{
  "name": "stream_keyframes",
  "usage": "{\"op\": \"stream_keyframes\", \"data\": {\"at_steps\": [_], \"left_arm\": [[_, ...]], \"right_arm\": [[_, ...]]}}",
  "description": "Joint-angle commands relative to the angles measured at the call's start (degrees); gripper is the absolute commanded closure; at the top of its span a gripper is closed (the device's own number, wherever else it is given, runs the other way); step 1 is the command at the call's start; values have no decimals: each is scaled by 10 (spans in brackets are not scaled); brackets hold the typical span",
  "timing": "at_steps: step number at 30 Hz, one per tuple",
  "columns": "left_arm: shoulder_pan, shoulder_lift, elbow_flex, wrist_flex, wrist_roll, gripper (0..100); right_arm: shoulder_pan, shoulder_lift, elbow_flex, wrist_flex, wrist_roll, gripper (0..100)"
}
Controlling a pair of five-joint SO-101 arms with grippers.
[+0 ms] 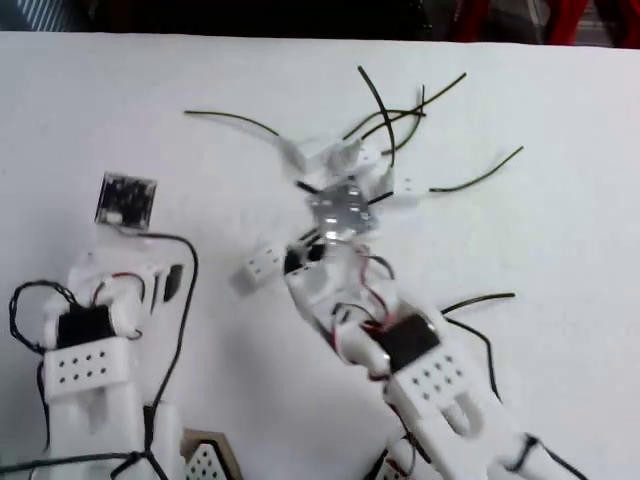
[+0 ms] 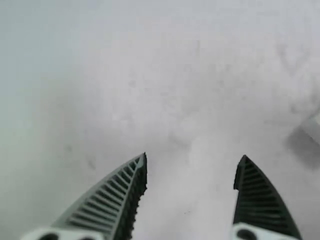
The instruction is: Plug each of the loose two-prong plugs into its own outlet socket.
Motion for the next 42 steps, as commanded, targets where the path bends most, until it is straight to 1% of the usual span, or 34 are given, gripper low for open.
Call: {"op": "stream_keyframes", "data": {"at_steps": [1,3,6,9,14,20,28,32,42], "left_arm": [[-16,-19,41,-56,6,718],[-14,-19,59,-68,6,718],[-15,-21,60,-67,6,718],[-15,-19,62,-67,6,718],[-15,-18,64,-67,6,718],[-15,-20,74,-70,5,718],[-15,-20,75,-70,5,718],[-15,-20,75,-70,5,719],[-15,-20,76,-70,5,720]], "right_arm": [[-28,70,-54,-12,7,981],[-36,105,-60,-42,7,981],[-44,156,-61,-101,12,981],[-52,203,-70,-138,18,981],[-56,281,-135,-138,40,981],[-56,360,-173,-138,41,981],[-55,384,-173,-142,42,981],[-55,407,-173,-142,69,981],[-53,423,-168,-153,73,981]]}}
